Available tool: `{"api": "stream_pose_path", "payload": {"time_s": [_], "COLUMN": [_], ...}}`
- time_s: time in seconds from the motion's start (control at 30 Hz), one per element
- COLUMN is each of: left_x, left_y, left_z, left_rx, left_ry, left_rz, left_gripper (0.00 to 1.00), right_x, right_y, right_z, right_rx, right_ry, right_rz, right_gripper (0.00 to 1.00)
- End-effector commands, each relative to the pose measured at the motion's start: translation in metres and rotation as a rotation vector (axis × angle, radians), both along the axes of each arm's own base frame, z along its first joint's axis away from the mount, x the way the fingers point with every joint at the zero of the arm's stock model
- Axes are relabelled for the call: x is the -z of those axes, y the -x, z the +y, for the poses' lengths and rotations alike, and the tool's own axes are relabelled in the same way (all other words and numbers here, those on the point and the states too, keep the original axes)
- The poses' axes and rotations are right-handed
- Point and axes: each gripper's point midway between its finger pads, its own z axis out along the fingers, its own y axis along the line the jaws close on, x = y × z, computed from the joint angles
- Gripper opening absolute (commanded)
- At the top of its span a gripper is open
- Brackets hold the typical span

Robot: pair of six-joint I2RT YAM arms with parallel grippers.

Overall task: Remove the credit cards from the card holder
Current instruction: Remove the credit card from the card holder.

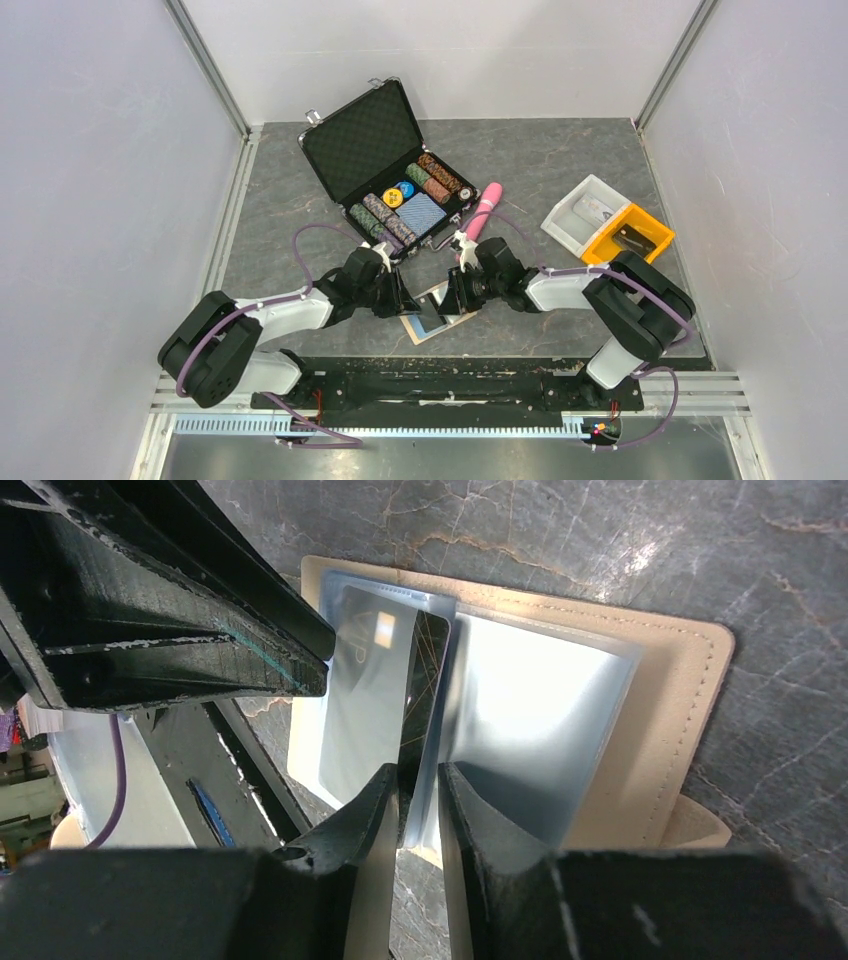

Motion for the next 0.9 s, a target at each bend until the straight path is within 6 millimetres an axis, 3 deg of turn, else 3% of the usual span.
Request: {"api": "stream_pose_path", "payload": {"time_s": [0.0, 0.2, 0.37, 0.87], "left_x": [0.013, 0.013, 0.016, 0.021], "left_y": [0.007, 0.007, 0.008, 0.004], "left_z": [0.013, 0.013, 0.015, 0.022], "left_rx": [-0.031, -0.032, -0.033, -0.036], "left_ry": [-0.06, -0.06, -0.071, -0.117], "left_rz": [0.044, 0.043, 0.047, 0.014], "left_gripper": [0.34, 0.34, 0.34, 0.34], "right_x": [0.001, 0.002, 0.001, -0.013], "right_y": [0.003, 0.006, 0.003, 0.0], "right_z": [0.003, 0.005, 0.001, -0.025], "right_rx": [-0.012, -0.011, 0.005, 0.049], "right_ry": [-0.03, -0.057, -0.064, -0.084], "right_rz": [0.015, 0.041, 0.045, 0.027], "right_gripper": [0.23, 0.21, 0.0, 0.0]}}
